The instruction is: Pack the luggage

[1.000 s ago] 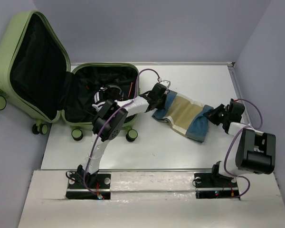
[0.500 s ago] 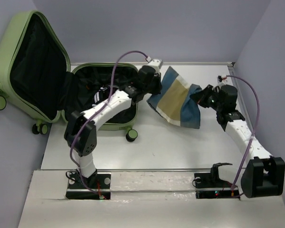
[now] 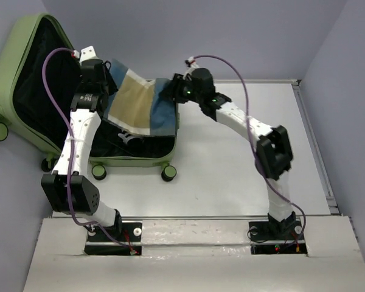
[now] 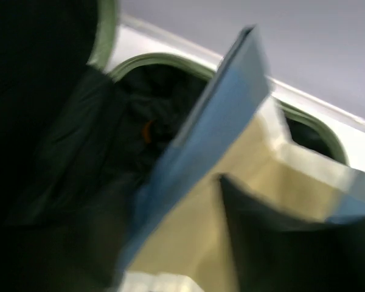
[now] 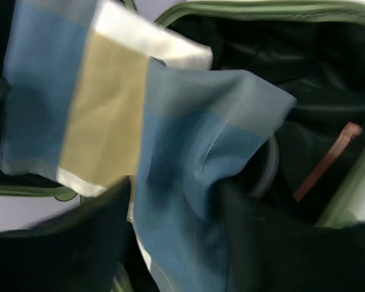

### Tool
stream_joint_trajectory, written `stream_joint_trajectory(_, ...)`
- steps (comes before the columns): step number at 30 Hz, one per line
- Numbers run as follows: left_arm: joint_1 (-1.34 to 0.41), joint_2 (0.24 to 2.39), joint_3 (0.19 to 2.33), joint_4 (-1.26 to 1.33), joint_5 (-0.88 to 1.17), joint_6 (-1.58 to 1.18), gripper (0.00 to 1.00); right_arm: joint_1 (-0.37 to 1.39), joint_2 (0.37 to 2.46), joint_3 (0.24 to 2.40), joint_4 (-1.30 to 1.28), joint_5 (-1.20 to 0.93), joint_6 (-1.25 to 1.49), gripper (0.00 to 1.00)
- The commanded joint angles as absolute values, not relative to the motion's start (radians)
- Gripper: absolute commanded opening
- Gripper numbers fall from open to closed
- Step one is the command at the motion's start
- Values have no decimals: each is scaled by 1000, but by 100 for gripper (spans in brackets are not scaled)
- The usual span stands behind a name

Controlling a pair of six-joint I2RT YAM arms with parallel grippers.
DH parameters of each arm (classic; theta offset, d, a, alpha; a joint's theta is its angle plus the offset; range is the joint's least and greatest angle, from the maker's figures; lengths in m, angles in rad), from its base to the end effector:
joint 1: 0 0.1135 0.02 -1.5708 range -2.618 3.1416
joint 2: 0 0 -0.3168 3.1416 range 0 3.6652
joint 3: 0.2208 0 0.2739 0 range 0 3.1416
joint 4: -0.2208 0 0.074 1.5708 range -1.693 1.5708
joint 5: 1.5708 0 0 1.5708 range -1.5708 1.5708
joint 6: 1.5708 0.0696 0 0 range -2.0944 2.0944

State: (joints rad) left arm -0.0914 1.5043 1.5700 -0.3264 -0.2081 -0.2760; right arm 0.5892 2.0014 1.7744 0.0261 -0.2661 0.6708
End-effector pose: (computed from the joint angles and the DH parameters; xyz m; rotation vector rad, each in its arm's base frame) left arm 0.3986 -0.0221 0.4704 -0.3132 1.7992 -0.0686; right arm 0.4591 0.3289 0.3715 -0.1301 1.9081 1.1206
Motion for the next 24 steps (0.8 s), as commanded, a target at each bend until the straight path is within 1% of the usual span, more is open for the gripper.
stream_joint_trajectory(1, -61, 1431, 1559, -431, -350, -221, 92, 623, 2282, 2131, -239, -302, 634, 73)
stream_joint_trajectory(2, -66, 1378, 1530, -437, -366, -228, 99, 623, 2399, 2325, -336, -337, 589, 85)
stream_joint_trajectory(4, -84, 1292, 1487, -414, -374, -235, 99, 623, 2416, 2351, -371, -339, 566, 92)
stream_joint_trajectory(5, -98, 1204, 1468, -402, -377, -239, 99, 623, 2424, 2365, -371, -334, 554, 94)
stream_joint_trajectory(10, -172, 999, 1428, -504, -481, -290, 99, 632, 2390, 2378, -400, -299, 456, 94)
stream_joint_trajectory(11, -172, 918, 1410, -532, -498, -313, 99, 632, 2378, 2375, -400, -295, 445, 94)
stream_joint_trajectory(13, -172, 836, 1346, -549, -589, -331, 99, 632, 2339, 2385, -400, -302, 422, 94)
stream_joint_trajectory(14, -172, 760, 1323, -561, -674, -336, 99, 632, 2327, 2393, -400, -314, 416, 94)
stream_joint_trajectory(17, -172, 669, 1261, -607, -823, -339, 99, 632, 2283, 2428, -400, -399, 393, 94)
stream_joint_trajectory(18, -172, 660, 1243, -617, -918, -337, 99, 632, 2254, 2431, -400, -447, 393, 94)
stream_joint_trajectory(20, -172, 655, 1230, -633, -1024, -327, 99, 632, 2212, 2399, -394, -488, 384, 94)
stream_joint_trajectory(21, -172, 664, 1221, -634, -1058, -315, 99, 632, 2186, 2367, -390, -506, 377, 94)
stream_joint_trajectory(22, -170, 678, 1216, -641, -1086, -325, 99, 632, 2133, 2289, -381, -518, 370, 94)
stream_joint_trajectory(24, -154, 745, 1195, -617, -1127, -310, 99, 632, 2080, 2211, -362, -525, 348, 94)
